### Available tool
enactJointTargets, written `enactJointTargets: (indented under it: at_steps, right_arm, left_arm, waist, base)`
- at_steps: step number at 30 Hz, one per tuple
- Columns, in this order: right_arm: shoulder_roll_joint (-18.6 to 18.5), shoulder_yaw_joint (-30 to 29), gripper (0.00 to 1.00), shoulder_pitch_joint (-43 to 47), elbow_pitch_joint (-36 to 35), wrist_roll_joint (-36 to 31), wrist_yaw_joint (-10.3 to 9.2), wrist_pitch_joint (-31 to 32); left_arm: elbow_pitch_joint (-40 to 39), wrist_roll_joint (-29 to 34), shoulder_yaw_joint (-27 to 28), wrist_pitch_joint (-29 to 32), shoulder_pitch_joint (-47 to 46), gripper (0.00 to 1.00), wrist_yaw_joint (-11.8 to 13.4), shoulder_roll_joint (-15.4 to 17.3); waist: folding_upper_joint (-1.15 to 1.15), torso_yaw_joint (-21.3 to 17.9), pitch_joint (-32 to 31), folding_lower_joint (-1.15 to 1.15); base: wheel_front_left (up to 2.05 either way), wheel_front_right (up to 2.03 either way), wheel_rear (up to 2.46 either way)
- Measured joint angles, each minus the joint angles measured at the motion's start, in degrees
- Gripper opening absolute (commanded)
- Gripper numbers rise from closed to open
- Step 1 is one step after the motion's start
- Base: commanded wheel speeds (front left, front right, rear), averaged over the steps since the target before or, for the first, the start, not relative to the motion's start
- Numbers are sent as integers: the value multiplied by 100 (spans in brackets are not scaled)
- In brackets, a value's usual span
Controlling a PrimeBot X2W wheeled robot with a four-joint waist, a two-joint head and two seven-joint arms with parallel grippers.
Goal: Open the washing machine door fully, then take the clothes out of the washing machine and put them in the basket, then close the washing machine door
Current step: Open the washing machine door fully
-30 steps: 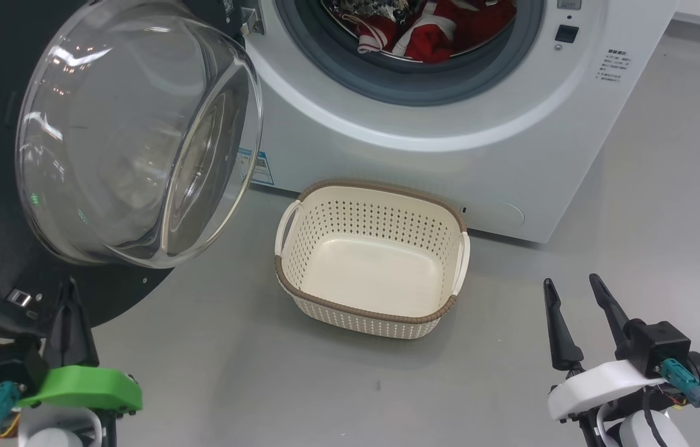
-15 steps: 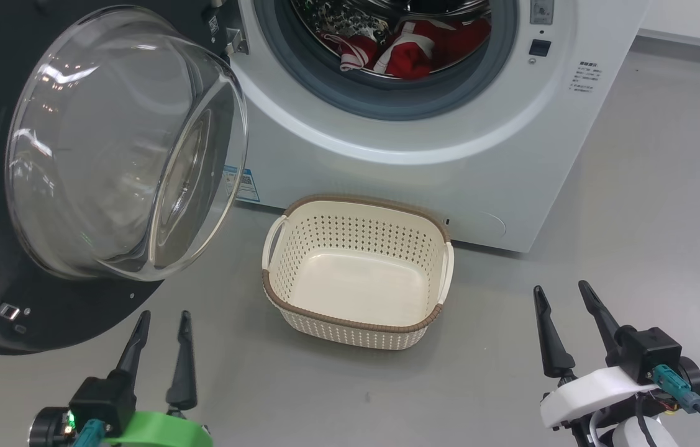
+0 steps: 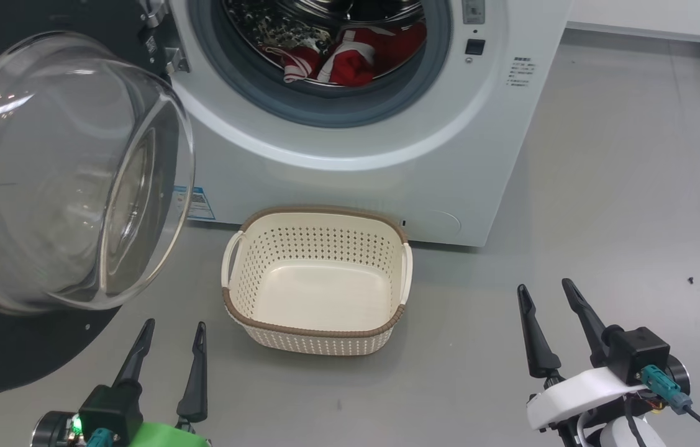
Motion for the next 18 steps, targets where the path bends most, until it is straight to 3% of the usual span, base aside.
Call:
enactJointTargets:
  at_steps: [18]
  right_arm:
    - [1, 43, 100, 287, -200, -5, -193, 0]
  left_arm:
    - [-149, -88, 59, 236, 70, 100, 29, -3]
  waist:
    - [0, -895, -62, 0]
  base:
    - [0, 0, 0]
